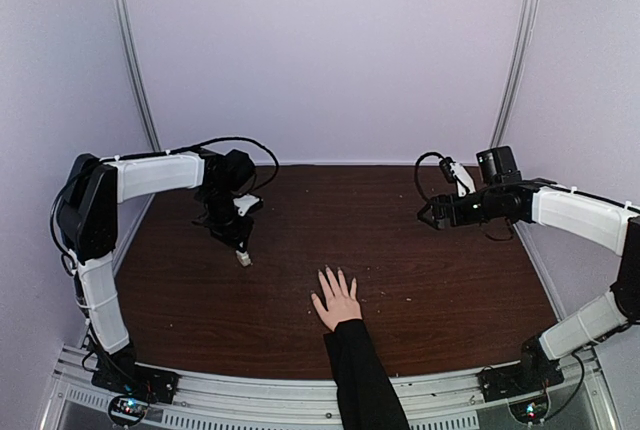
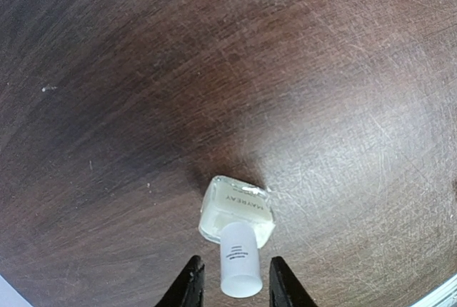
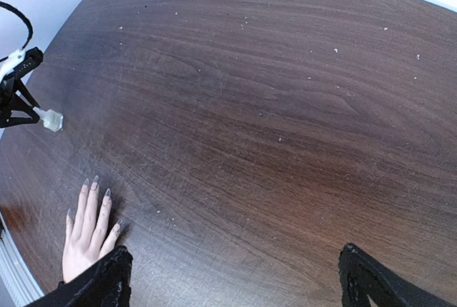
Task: Paint the nails
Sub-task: Pick up the nail polish bottle from the center of the board.
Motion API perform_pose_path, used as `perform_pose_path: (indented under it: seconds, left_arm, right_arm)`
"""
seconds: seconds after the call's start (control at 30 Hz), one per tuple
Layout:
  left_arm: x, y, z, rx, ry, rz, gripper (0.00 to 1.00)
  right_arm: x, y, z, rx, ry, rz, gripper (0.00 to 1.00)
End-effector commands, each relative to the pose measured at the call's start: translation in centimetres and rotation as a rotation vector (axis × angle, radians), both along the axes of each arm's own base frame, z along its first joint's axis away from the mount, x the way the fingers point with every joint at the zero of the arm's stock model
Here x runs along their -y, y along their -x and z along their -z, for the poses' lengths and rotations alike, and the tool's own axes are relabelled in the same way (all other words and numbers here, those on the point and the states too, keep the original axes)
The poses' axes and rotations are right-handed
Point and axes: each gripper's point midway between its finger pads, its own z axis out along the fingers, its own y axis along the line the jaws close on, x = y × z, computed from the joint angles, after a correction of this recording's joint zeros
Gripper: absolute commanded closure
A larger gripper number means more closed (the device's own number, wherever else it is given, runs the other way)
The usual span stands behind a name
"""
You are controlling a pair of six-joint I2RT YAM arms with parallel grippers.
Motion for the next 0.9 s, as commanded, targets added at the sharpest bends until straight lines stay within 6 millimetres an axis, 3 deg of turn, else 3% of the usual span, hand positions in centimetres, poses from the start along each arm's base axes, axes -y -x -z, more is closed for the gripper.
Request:
perform_pose_path:
  seconds: [0.0,0.47,0.63,0.77,0.87]
  left_arm:
    - [0.7,-0.9,-0.3,0.027,0.01,0.019,0.68]
    - [0.9,-1.1,0.1,0.023,0.009,0.026,0.8]
    - [1.1,-1.1,-0.3,0.025,0.024,0.028,0.92]
    - [1.8,-1.1,-2.3,0.057,0.071,0.025,0.99]
    - [2.6,-0.7,-4.9,0.092,0.11,0.031,1.0]
  right_arm:
    - [-0.3,-0.3,-0.2,0.015,0.002,-0.011,0.0]
    - [-0.4,-0.3,0.0,0.01,0.001,-0.017,0.0]
    - [-0.6,-0.2,-0.1,0.01,-0.008,-0.024,0.0]
    - [-1.0,0.2,-0.9,0.031,-0.04,-0.043,0.0]
    - [-1.6,0.8,-2.1,0.069,-0.069,-0.066,0.0]
